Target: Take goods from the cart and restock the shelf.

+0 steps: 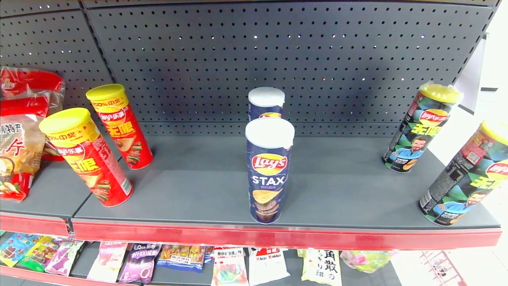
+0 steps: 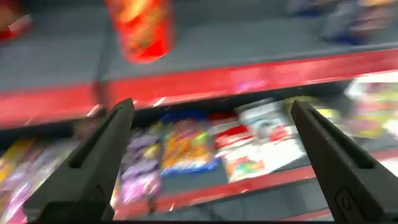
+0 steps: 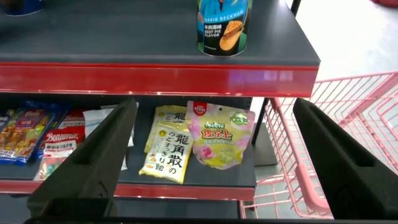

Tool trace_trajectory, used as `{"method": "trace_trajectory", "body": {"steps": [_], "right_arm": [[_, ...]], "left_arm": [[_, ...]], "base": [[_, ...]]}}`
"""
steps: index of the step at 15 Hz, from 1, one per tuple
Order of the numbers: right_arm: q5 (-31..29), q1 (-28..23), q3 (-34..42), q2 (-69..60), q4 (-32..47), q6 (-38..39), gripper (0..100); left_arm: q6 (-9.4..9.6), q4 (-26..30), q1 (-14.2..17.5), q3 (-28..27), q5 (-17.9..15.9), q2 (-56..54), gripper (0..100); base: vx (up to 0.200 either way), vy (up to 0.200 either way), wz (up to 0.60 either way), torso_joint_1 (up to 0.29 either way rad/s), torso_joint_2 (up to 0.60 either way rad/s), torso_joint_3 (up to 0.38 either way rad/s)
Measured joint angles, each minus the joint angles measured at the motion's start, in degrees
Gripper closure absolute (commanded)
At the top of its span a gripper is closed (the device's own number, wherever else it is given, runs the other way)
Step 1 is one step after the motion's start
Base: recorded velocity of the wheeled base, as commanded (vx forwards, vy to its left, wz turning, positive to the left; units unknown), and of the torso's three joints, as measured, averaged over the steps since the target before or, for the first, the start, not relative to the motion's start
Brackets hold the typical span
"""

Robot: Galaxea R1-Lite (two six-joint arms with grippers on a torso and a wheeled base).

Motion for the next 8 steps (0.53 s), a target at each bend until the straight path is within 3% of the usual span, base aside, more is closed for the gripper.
{"method": "trace_trajectory", "body": {"steps": [1,2,3,4,5,6,8], "right_arm": [[0.4,0.1,-0.1,-0.3,0.0,-0.1,0],[0.9,0.3,-1.1,0.0,0.0,0.2,0],[1.1,0.6,-3.5,1.3,0.0,1.0,0],[1.3,0.9,-8.2,4.1,-0.1,2.0,0],[1.7,1.3,-13.7,8.4,-0.1,2.5,0],[2.6,2.0,-19.3,13.8,-0.3,1.6,0],[6.9,5.8,-28.3,25.9,-0.4,-1.1,0]], "left_arm": [[0.02,-0.4,0.0,0.5,0.5,0.0,0],[-0.48,-0.4,0.0,0.8,4.4,0.0,0],[-2.27,-0.3,0.0,1.0,12.2,0.0,0],[-6.02,-0.2,0.0,1.1,18.3,0.0,0],[-7.57,-0.1,0.0,1.2,19.5,0.0,0],[-7.44,0.0,0.0,1.2,16.5,0.0,0],[-1.91,1.6,0.0,1.2,1.3,0.0,0]], "base": [[0.0,0.0,0.0,0.0,0.0,0.0],[0.0,0.0,0.0,0.0,0.0,0.0],[0.0,0.0,0.0,0.0,0.0,0.0],[0.0,0.0,0.0,0.0,0.0,0.0],[0.0,0.0,0.0,0.0,0.0,0.0],[0.0,0.0,0.0,0.0,0.0,0.0],[0.0,0.0,0.0,0.0,0.0,0.0]]}}
